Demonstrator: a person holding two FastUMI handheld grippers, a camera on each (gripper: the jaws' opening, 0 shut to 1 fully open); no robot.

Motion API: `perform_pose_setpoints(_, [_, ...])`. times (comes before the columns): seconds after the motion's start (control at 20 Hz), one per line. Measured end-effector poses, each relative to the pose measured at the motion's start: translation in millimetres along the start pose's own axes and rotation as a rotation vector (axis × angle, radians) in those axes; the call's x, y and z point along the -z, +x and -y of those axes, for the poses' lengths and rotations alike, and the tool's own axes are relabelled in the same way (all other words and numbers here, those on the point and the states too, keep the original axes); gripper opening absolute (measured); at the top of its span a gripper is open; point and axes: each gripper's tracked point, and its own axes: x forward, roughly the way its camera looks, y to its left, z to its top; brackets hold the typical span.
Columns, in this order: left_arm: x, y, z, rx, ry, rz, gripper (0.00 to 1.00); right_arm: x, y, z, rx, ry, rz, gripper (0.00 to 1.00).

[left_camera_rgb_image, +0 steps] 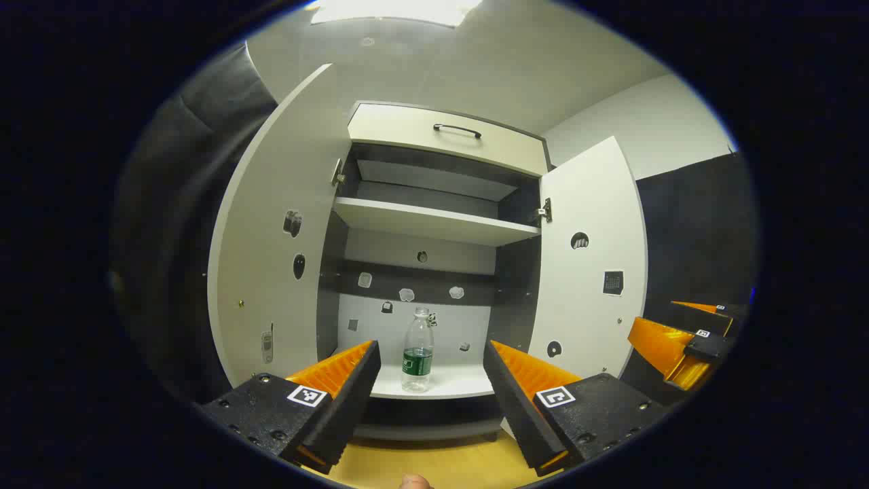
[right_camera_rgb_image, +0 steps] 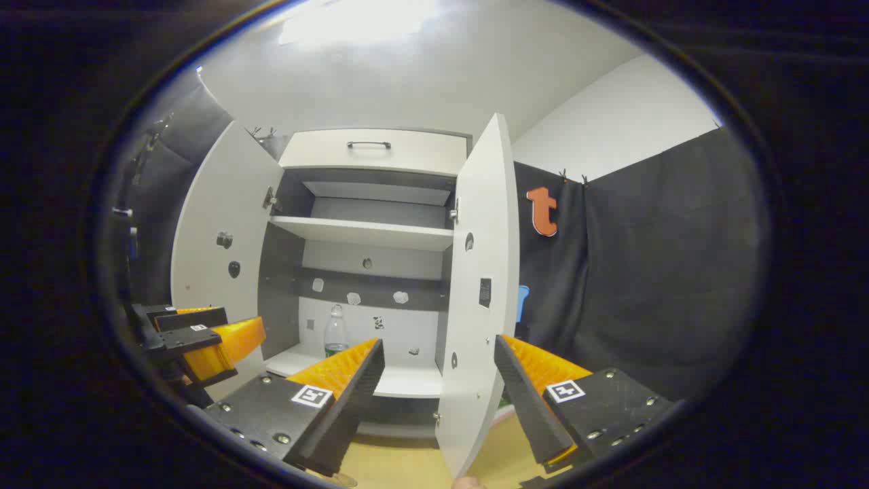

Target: Grasp the bottle in the cabinet with the left hand and place it on the coaster, then close the right door with the right hand and the left door with the left hand.

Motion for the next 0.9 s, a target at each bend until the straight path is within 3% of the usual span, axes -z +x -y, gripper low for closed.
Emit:
perform_pose_setpoints(0.05, [0,4,1,0.000,-0.001,0.001,0.96,-1,4,-2,-0.007,0.004,0.005,0.99])
perform_pose_setpoints(0.15, [1,8,3,-0.002,0.004,0.003,0.96,-2,11,-3,-0.015,0.003,0.011,0.94])
perform_pose_setpoints(0.2, [1,11,5,-0.001,0.009,0.001,0.96,-1,14,-5,-0.022,-0.002,0.011,0.99])
perform_pose_setpoints(0.25, [3,15,7,0.003,0.010,-0.003,0.96,-2,16,-5,-0.023,-0.006,0.014,0.94])
perform_pose_setpoints(0.3, [3,18,9,0.011,0.007,-0.004,0.96,-3,16,-5,-0.022,-0.009,0.019,0.99])
perform_pose_setpoints(0.35, [5,21,10,0.016,0.006,-0.007,0.99,-4,17,-7,-0.022,-0.011,0.024,0.99])
perform_pose_setpoints(0.4, [6,24,9,0.015,0.008,-0.010,0.96,-4,18,-8,-0.021,-0.013,0.026,0.94])
perform_pose_setpoints(0.45, [7,27,9,0.015,0.009,-0.015,0.96,-2,19,-9,-0.020,-0.016,0.026,0.99])
perform_pose_setpoints(0.65, [12,38,6,0.022,0.005,-0.017,0.99,-1,23,-11,-0.010,-0.015,0.026,0.99])
perform_pose_setpoints(0.9, [27,92,-11,0.013,0.016,-0.033,0.96,-3,22,-8,0.018,-0.016,0.020,0.99])
